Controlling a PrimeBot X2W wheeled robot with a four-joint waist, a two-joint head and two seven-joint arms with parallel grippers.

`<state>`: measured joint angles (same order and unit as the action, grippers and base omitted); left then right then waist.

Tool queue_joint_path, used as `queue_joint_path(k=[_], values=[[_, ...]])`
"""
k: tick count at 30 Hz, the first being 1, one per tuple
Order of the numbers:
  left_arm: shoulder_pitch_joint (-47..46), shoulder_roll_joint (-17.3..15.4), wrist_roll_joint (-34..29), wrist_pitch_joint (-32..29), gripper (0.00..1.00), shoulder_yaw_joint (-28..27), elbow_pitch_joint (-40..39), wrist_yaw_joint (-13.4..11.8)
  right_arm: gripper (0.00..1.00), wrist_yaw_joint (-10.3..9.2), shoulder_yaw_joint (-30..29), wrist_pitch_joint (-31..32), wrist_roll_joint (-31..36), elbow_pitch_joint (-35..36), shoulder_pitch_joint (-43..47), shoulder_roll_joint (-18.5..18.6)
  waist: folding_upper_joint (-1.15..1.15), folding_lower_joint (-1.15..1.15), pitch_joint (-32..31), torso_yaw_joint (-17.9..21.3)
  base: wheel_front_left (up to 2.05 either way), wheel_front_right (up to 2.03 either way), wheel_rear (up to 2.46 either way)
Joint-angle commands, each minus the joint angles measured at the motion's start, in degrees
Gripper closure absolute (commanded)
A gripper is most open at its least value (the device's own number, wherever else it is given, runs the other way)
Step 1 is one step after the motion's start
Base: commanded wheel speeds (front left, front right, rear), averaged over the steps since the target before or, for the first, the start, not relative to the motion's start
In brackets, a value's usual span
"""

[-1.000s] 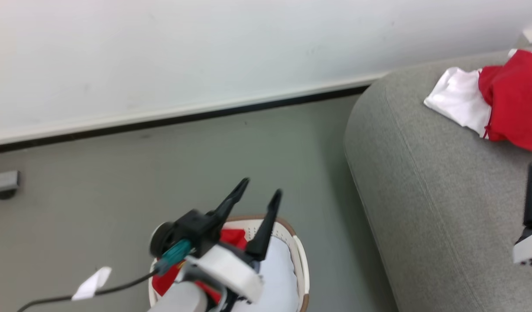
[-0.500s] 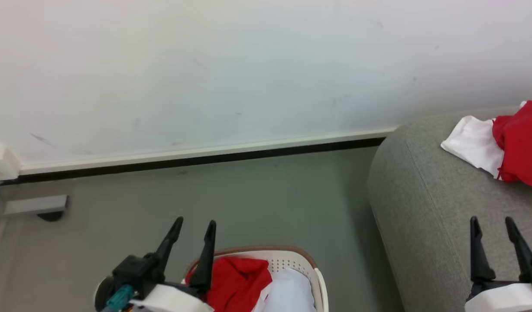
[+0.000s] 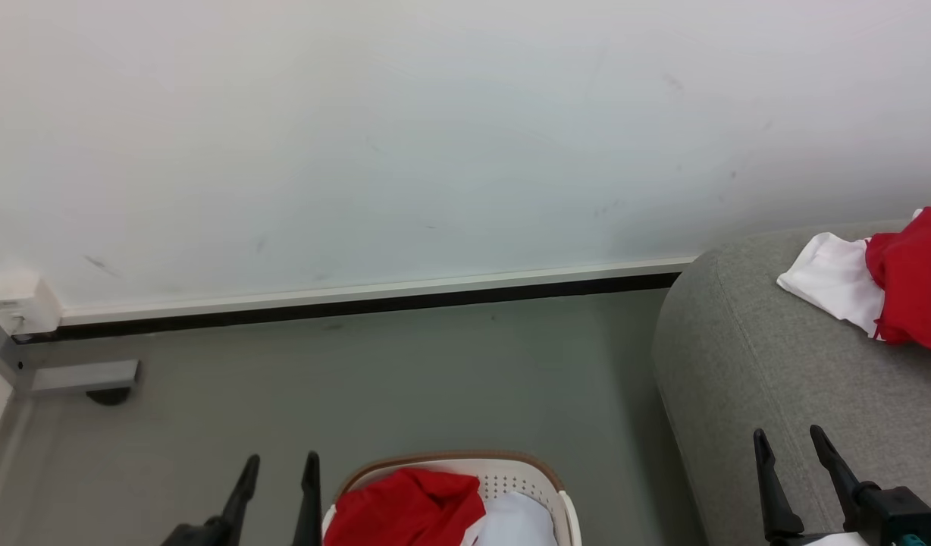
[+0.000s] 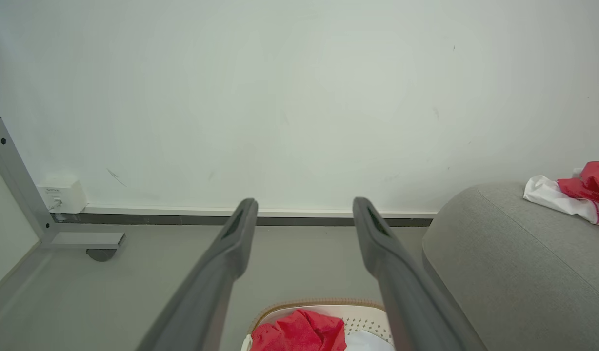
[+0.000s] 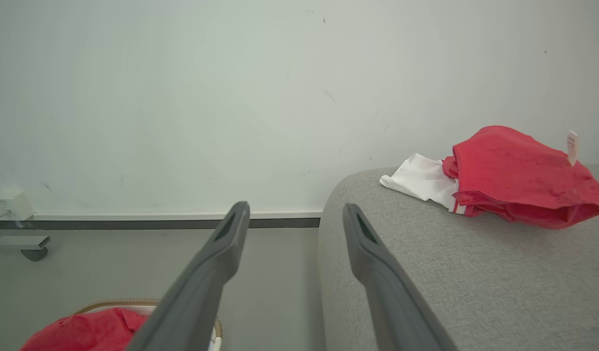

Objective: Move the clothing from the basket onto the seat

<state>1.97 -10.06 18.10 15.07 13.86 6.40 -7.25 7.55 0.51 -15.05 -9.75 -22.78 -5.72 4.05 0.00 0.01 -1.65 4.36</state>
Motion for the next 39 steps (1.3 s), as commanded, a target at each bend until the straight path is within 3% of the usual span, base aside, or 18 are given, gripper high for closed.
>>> queue_joint_path(k=[1,14,39], values=[[1.1,0.2,-0.6,0.1,0.0,-0.4,0.2,0.3,0.0,-0.12,-0.1,-0.2,0.3,-0.1,0.7,0.0,0.0,-0.01,-0.2,-0.1,0.0,0.0,0.0],[2.2,3.5,-4.8,0.1,0.0,-4.4,1.6,4.1,0.0,-0.12,-1.0,-0.2,0.8,-0.8,0.7,-0.6,0.0,-0.01,-0.4,-1.5,0.0,0.0,0.0],[1.4,6.1,-7.9,0.1,0.0,-7.8,2.5,7.6,0.0,-0.13,0.0,-0.2,0.3,-0.4,-0.7,-0.7,0.0,-0.01,0.9,-0.9,0.0,0.0,0.0]])
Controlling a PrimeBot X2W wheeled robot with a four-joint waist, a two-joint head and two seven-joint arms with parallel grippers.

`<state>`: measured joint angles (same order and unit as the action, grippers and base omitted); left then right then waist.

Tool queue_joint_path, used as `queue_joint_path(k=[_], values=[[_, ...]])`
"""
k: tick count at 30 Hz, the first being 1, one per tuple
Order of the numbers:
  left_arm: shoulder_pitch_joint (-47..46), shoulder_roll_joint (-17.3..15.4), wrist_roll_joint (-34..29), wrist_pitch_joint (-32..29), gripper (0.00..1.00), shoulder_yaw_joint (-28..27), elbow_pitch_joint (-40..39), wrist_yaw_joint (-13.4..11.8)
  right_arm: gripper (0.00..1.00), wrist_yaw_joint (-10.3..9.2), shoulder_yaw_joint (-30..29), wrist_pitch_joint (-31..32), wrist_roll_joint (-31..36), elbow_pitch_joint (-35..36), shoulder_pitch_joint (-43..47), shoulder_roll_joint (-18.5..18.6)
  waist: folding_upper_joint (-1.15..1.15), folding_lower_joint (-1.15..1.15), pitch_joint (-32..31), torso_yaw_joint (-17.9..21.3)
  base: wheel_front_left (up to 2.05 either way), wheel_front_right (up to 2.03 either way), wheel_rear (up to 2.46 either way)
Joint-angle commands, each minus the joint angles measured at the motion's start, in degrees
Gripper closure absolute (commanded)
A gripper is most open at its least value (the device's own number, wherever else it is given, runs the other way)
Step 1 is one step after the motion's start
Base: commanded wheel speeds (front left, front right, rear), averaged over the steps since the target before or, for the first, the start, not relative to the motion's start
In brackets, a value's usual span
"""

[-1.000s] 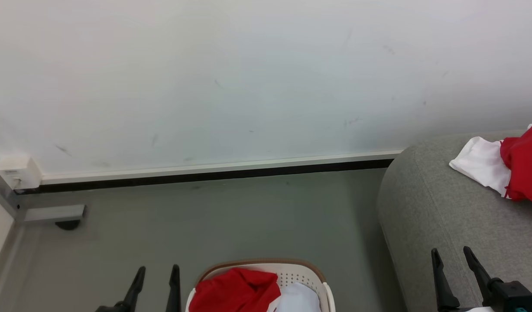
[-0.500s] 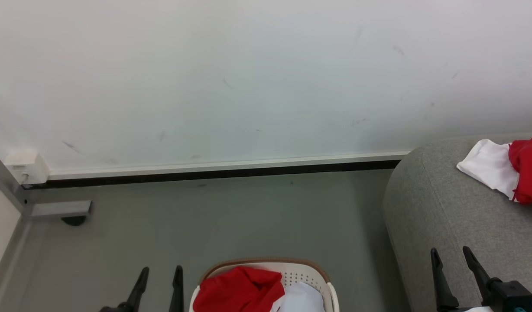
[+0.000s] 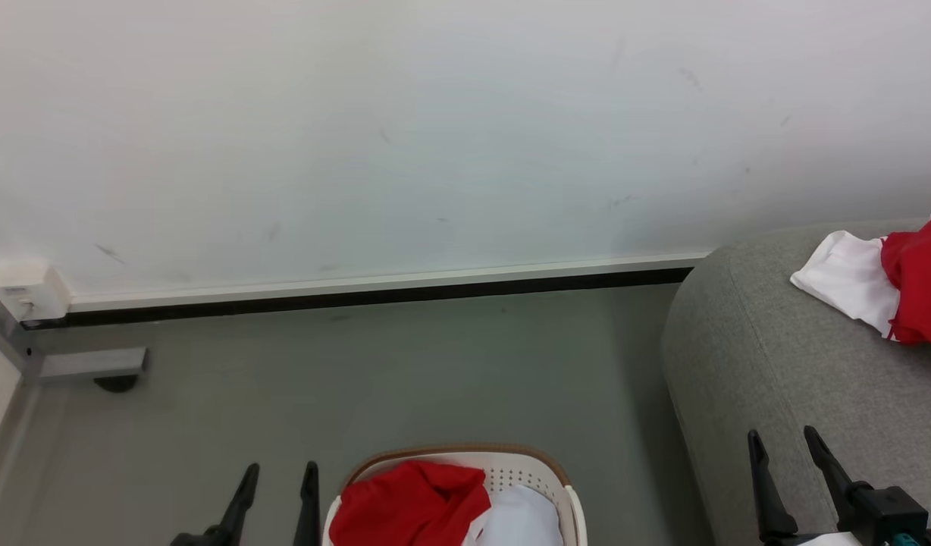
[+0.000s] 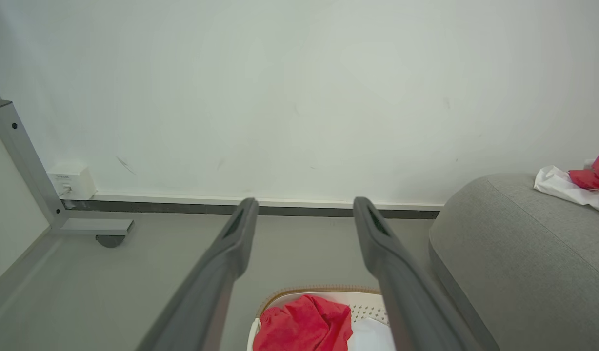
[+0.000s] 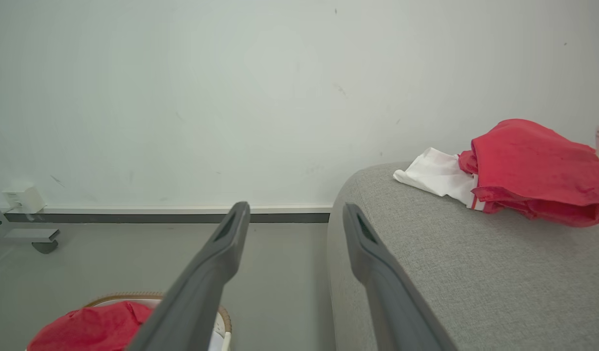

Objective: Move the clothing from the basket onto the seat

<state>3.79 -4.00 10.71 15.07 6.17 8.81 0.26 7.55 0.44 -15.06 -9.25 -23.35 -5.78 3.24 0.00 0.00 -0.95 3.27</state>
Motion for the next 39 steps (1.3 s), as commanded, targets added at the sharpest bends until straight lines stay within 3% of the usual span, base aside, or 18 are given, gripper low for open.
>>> queue_joint_path(k=[1,10,20,24,33,39], values=[[-0.8,0.0,-0.7,0.1,0.0,-0.1,0.3,0.3,0.0,-0.13,0.1,-0.2,-0.2,0.2,-0.8,0.2,0.0,0.0,0.5,0.5,0.0,0.0,0.0],[-8.2,0.2,-3.3,0.1,0.0,4.1,5.9,3.1,0.0,-0.13,2.1,-0.2,-0.8,1.0,-3.6,0.6,0.0,0.0,5.2,4.0,0.0,0.0,0.0],[-22.4,-0.1,-7.9,-2.1,0.0,9.8,18.1,4.5,0.0,-0.13,3.4,-0.1,-3.0,4.5,-9.3,0.1,0.0,0.0,15.5,10.2,0.0,0.0,0.0],[-27.6,-0.4,-9.3,-5.8,0.0,11.4,25.2,4.6,0.0,-0.13,4.9,-0.1,-3.7,6.3,-11.4,-0.1,0.0,0.0,20.2,12.7,0.0,0.0,0.0],[-37.2,-1.4,-12.4,-12.6,0.0,13.4,38.8,3.6,0.0,-0.13,7.3,-0.1,-6.7,9.9,-16.3,-0.3,0.0,0.0,30.0,16.8,0.0,0.0,0.0],[-42.9,-2.7,-13.5,-17.8,0.0,13.7,47.9,1.3,0.0,-0.13,8.8,-0.1,-9.8,11.6,-19.2,-0.4,0.0,0.0,36.4,19.0,0.0,0.0,0.0]])
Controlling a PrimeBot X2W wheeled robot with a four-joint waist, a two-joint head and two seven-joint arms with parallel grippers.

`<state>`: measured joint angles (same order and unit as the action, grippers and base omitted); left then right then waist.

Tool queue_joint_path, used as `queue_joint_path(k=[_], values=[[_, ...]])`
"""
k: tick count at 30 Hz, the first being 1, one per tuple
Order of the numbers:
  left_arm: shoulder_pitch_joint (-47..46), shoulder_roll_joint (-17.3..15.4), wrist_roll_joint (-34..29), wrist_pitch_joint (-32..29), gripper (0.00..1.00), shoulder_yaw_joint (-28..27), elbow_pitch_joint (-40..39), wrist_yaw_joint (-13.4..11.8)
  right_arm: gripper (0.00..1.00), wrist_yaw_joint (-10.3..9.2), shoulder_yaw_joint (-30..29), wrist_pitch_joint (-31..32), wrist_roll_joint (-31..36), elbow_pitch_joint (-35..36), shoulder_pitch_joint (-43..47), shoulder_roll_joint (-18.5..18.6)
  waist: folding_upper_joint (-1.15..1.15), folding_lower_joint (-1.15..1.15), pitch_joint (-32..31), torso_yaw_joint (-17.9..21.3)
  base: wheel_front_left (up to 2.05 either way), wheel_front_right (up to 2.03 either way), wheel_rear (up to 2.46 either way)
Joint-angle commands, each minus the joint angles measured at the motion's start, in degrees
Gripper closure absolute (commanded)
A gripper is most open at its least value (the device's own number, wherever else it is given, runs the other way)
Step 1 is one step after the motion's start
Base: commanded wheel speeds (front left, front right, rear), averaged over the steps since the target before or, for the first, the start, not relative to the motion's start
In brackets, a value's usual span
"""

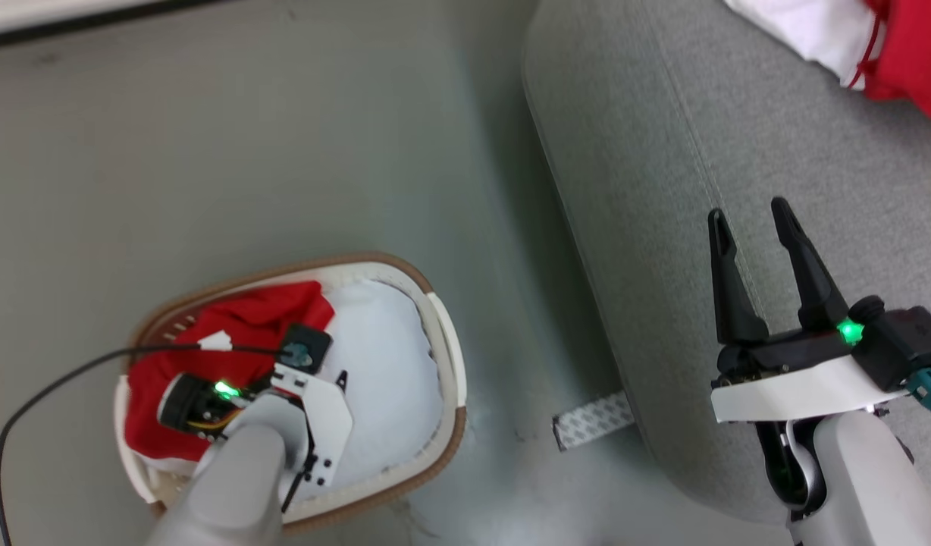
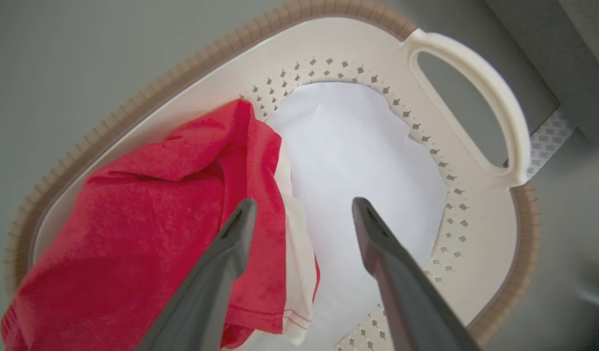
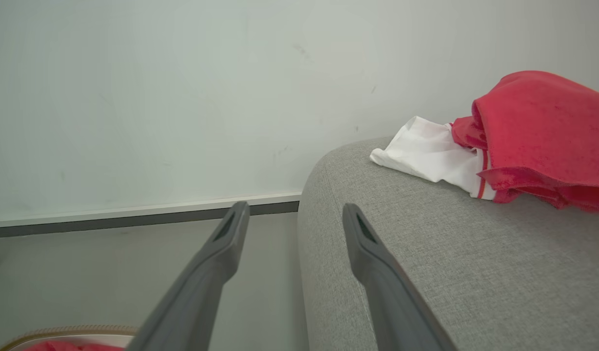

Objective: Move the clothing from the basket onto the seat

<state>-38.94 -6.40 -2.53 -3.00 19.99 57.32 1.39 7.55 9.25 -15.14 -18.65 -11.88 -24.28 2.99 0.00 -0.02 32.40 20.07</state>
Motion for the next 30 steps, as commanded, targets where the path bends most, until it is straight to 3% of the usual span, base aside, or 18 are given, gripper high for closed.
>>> queue_joint_path(k=[1,11,17,18,19,20,30], values=[[-1.1,-0.6,-0.6,-0.2,0.0,0.0,0.6,-0.4,0.0,-0.13,0.1,0.0,-0.8,0.4,-1.0,-0.1,0.0,0.02,4.0,2.5,0.0,0.0,0.0],[-9.2,-5.1,-3.8,-2.0,0.0,2.0,7.2,-5.3,0.0,-0.13,1.3,0.0,-3.1,3.3,-3.9,-0.1,0.0,0.02,12.3,4.6,0.0,0.0,0.0],[-12.8,-6.4,-4.0,-2.4,0.0,2.7,10.0,-5.5,0.0,-0.13,1.6,0.0,-3.4,3.9,-4.7,-0.1,0.0,0.02,15.8,4.9,0.0,0.0,0.0],[-13.1,-6.3,-3.9,-2.2,0.17,2.8,10.4,-5.6,0.0,-0.13,1.5,0.0,-3.5,4.0,-4.9,-0.1,0.0,0.02,16.1,4.9,0.0,0.0,0.0],[-13.4,-6.2,-3.9,-1.8,0.68,3.0,10.6,-5.5,0.0,-0.13,1.4,0.0,-3.4,4.1,-4.9,-0.1,0.0,0.02,16.2,4.8,0.0,0.0,0.0],[-13.8,-6.2,-3.9,-1.5,1.0,3.1,10.9,-5.7,0.0,-0.13,1.2,0.0,-3.4,4.0,-4.9,-0.1,0.0,0.02,16.4,4.8,0.0,0.0,0.0],[-11.1,-0.8,2.4,5.1,1.0,-0.2,12.2,-5.9,0.0,-0.13,0.3,0.0,-1.8,1.8,-2.7,-0.1,0.0,0.02,9.9,0.1,0.0,0.0,0.0]])
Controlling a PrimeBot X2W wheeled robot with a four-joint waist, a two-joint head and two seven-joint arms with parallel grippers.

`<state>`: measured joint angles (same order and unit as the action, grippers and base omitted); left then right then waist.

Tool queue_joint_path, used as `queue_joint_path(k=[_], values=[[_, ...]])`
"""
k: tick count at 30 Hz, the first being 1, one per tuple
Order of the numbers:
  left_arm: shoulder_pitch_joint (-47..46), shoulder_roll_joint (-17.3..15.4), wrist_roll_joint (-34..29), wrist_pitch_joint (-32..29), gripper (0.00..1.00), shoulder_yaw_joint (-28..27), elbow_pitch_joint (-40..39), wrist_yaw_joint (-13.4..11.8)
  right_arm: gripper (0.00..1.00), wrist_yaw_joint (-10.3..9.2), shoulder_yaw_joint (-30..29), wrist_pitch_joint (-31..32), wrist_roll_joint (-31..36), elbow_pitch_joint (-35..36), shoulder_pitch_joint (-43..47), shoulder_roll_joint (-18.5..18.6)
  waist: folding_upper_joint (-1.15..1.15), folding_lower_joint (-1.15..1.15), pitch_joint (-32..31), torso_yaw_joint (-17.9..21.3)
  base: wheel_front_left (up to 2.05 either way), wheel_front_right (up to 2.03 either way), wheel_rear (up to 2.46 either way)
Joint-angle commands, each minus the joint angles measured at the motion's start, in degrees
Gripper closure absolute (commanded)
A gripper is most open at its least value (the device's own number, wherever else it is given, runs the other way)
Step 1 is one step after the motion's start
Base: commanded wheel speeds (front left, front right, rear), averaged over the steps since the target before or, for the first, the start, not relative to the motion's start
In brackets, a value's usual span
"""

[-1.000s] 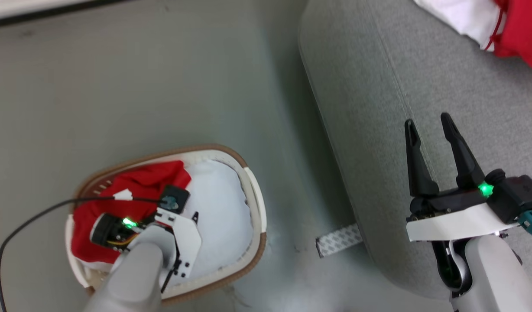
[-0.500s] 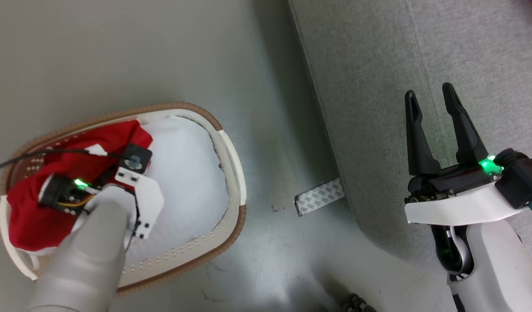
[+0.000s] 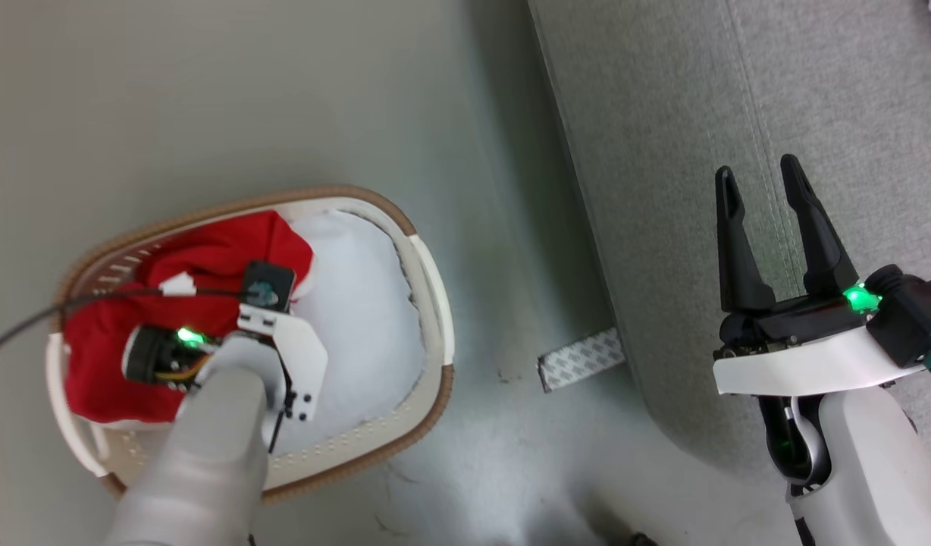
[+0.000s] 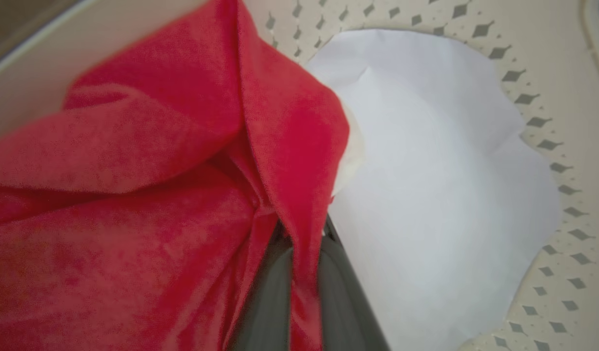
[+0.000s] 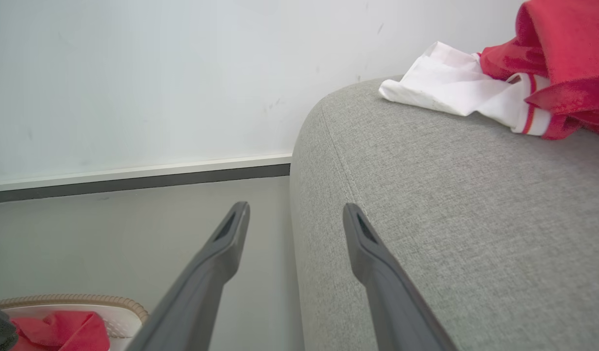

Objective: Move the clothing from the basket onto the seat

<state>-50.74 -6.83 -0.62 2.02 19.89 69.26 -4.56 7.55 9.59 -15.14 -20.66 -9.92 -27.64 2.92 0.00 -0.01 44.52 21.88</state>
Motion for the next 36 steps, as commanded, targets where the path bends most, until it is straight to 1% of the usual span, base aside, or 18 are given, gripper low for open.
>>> queue_joint_path(k=[1,5,10,15,18,22,28,32,36], values=[[1.2,0.1,1.0,1.1,1.0,-0.5,0.2,0.2,0.0,-0.13,0.0,0.0,0.5,-0.4,0.9,0.0,0.0,0.01,-3.4,-2.2,0.0,0.0,0.0],[4.1,2.1,4.1,4.9,1.0,-2.0,-0.2,1.0,0.0,-0.13,-0.5,0.0,2.2,-1.3,2.5,0.1,0.0,0.01,-8.7,-4.8,0.0,0.0,0.0],[7.6,3.5,7.3,8.6,1.0,-2.2,-1.3,3.2,0.0,-0.13,-1.6,0.0,4.3,-3.2,5.9,0.1,0.0,0.01,-16.4,-9.0,0.0,0.0,0.0],[10.5,3.9,9.6,10.1,1.0,-1.6,-3.9,4.9,0.0,-0.13,-2.0,0.0,5.8,-4.9,9.7,0.3,0.0,0.01,-23.6,-12.6,0.0,0.0,0.0],[12.3,3.9,11.4,10.0,1.0,0.0,-7.0,6.1,0.0,-0.13,-2.2,0.0,5.9,-5.9,11.7,0.8,0.0,0.01,-27.5,-14.4,0.0,0.0,0.0],[14.1,3.9,13.0,9.1,1.0,2.4,-12.5,5.9,0.0,-0.13,-1.9,0.0,6.0,-6.9,13.8,1.2,0.0,0.01,-31.7,-16.3,0.0,0.0,0.0],[16.8,3.9,14.9,5.7,1.0,5.1,-23.7,4.5,0.0,-0.13,-1.6,0.0,5.9,-8.3,16.2,1.7,0.0,0.01,-36.6,-18.1,0.0,0.0,0.0],[18.5,3.8,15.4,2.6,1.0,5.8,-32.3,3.7,0.0,-0.13,-1.3,0.0,5.9,-9.2,17.7,1.7,0.0,0.01,-39.5,-18.6,0.0,0.0,0.0],[20.4,3.0,16.0,-0.8,1.0,5.8,-41.7,2.9,0.0,-0.13,-0.6,0.0,5.8,-9.9,18.8,1.5,0.0,0.01,-42.0,-18.4,0.0,0.0,0.0]])
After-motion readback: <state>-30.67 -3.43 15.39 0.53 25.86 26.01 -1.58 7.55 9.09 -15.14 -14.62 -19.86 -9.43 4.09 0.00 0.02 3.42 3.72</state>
